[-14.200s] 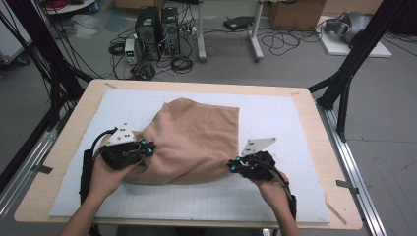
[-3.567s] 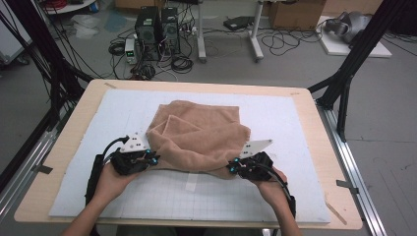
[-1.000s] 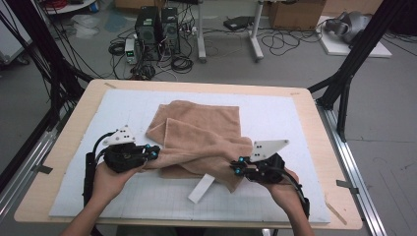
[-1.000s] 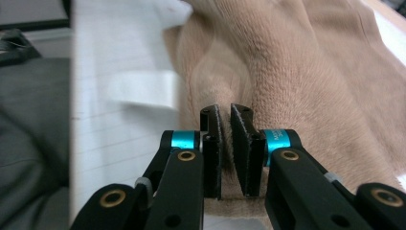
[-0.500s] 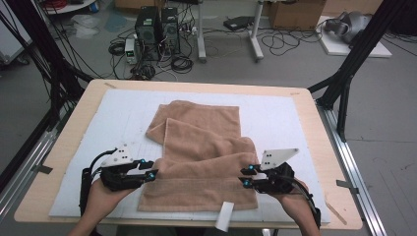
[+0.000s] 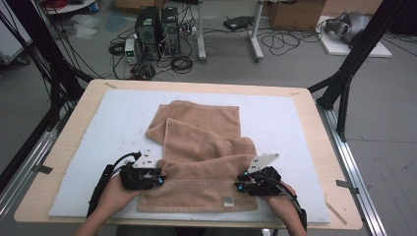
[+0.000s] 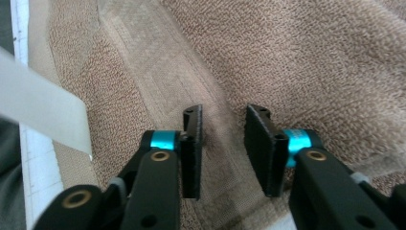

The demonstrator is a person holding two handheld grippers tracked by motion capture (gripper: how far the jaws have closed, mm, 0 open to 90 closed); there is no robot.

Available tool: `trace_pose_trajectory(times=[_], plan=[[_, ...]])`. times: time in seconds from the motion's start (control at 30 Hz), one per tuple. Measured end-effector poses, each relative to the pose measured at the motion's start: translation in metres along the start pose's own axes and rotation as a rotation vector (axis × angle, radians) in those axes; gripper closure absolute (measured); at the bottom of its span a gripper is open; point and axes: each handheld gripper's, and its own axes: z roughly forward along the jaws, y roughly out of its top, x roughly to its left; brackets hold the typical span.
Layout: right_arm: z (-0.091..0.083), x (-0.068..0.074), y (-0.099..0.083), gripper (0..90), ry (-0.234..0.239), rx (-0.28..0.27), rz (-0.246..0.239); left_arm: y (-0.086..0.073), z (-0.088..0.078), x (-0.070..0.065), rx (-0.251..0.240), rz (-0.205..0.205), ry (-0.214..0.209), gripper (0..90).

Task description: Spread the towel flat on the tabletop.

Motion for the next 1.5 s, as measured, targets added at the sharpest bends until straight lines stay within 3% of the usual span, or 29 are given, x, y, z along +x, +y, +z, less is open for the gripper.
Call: trace_pose_trajectory(times=[0.07, 0.17, 0.27, 0.5, 0.7, 0.9, 1.0, 1.07, 1.1, 1.13, 1.2, 1.27, 1.37, 1.5], plan=[[0.000, 0.000, 0.000, 76.5, 0.002, -0.002, 0.003, -0.004, -0.001, 0.001, -0.026, -0.026, 0.002, 76.3], [0.000, 0.001, 0.001, 84.1, 0.013, 0.004, -0.017, -0.007, -0.002, -0.002, -0.047, -0.028, 0.019, 79.0], [-0.002, 0.006, 0.003, 85.3, 0.015, 0.007, -0.034, -0.009, -0.008, -0.005, -0.062, -0.032, 0.019, 80.4], [-0.027, 0.025, 0.010, 85.2, 0.014, -0.063, -0.068, -0.012, -0.043, -0.016, -0.155, -0.032, 0.038, 80.9], [-0.044, 0.049, 0.021, 85.2, 0.027, -0.079, -0.138, -0.012, -0.076, -0.040, -0.168, 0.029, 0.047, 80.9], [-0.061, 0.069, 0.031, 85.2, 0.060, -0.130, -0.194, -0.018, -0.108, -0.055, -0.200, 0.027, 0.048, 81.1], [-0.068, 0.076, 0.035, 84.4, 0.081, -0.159, -0.214, -0.023, -0.122, -0.059, -0.207, 0.022, 0.026, 80.8], [-0.071, 0.077, 0.037, 76.4, 0.094, -0.178, -0.215, -0.025, -0.128, -0.059, -0.210, 0.015, 0.006, 75.7], [-0.073, 0.076, 0.039, 75.0, 0.104, -0.195, -0.206, -0.026, -0.130, -0.057, -0.219, 0.009, 0.014, 67.5], [-0.074, 0.075, 0.040, 71.7, 0.098, -0.206, -0.201, -0.026, -0.131, -0.055, -0.224, -0.001, 0.011, 60.0], [-0.076, 0.071, 0.042, 69.5, 0.093, -0.216, -0.182, -0.026, -0.131, -0.046, -0.243, -0.026, 0.005, 58.5], [-0.073, 0.065, 0.044, 67.1, 0.051, -0.189, -0.185, -0.025, -0.124, -0.037, -0.247, -0.040, 0.015, 57.3], [-0.057, 0.051, 0.044, 64.5, -0.005, -0.128, -0.157, -0.023, -0.103, -0.023, -0.236, -0.047, 0.025, 56.9], [-0.031, 0.030, 0.038, 62.0, -0.037, -0.072, -0.120, -0.016, -0.064, -0.010, -0.208, -0.054, 0.018, 56.9]])
